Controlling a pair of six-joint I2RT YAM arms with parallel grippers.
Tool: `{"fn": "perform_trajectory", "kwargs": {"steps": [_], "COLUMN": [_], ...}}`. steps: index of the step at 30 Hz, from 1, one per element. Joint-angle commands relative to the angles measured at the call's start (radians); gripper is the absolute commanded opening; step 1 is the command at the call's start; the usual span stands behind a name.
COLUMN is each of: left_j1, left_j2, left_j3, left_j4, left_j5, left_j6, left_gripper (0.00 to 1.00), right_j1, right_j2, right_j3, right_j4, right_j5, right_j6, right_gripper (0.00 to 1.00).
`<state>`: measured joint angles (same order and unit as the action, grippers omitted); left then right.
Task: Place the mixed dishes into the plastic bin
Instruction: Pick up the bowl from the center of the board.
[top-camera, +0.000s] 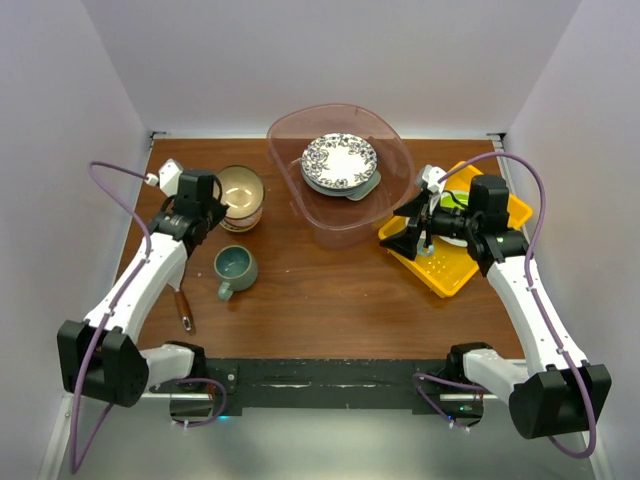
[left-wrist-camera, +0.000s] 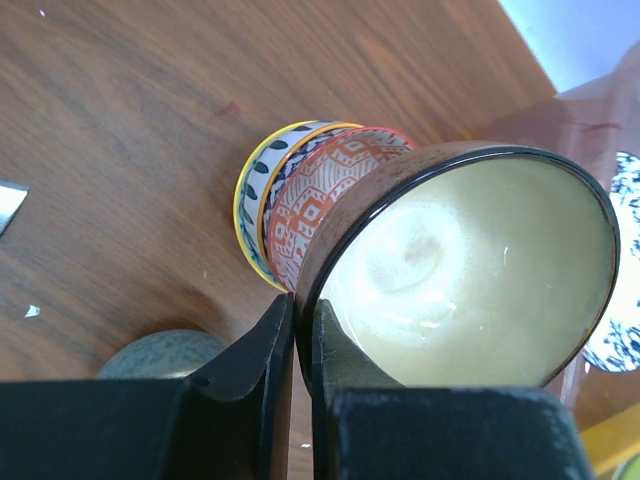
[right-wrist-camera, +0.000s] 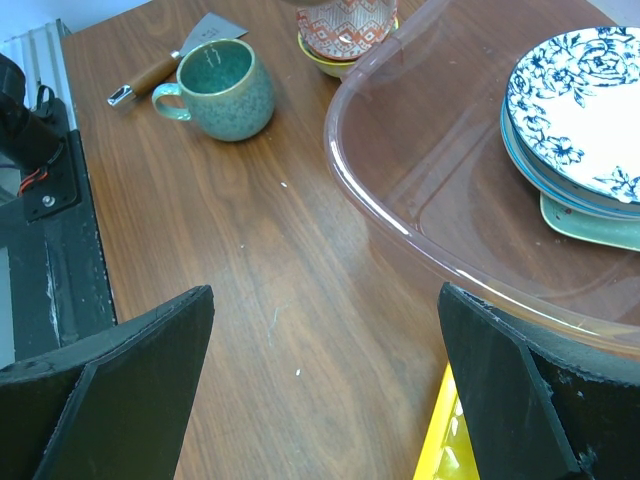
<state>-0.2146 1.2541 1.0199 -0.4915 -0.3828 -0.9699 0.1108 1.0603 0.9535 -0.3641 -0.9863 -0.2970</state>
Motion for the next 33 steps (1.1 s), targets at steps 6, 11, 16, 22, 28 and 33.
{"fn": "perform_trajectory", "kwargs": {"steps": [6, 11, 16, 22, 28, 33], "left_j1": [0.011, 0.011, 0.011, 0.011, 0.011, 0.009], "left_j2": [-0.205, -0.281, -0.335, -0.361, -0.366, -0.355], "left_j3": [0.011, 0.009, -0.003, 0.000, 0.011, 0.022], "left_j4": [0.110, 0.113, 0.143, 0.159, 0.171, 0.195], "left_j5": [-0.034, 0.008, 0.074, 0.169, 0.260, 0.363], "left_j6": [0.048, 0.085, 0.120, 0.155, 0.184, 0.207], "left_gripper": [0.00, 0.00, 0.00, 0.00, 0.00, 0.00], "right_j1": [-0.003, -0.003, -0.003, -0.003, -0.002, -0.003], "right_j2": [-0.003, -0.002, -0.002, -0.002, 0.001, 0.003], "right_j3": [0.033, 0.031, 0.031, 0.031, 0.031, 0.031], "right_j4": [0.001, 0.001, 0.001, 0.001, 0.001, 0.002], "right_j5": [-0.006, -0.005, -0.002, -0.003, -0.002, -0.002], "right_j6": [-0.019, -0.019, -0.021, -0.021, -0.022, -0.022], "right_gripper": [0.98, 0.98, 0.98, 0.98, 0.98, 0.98]}}
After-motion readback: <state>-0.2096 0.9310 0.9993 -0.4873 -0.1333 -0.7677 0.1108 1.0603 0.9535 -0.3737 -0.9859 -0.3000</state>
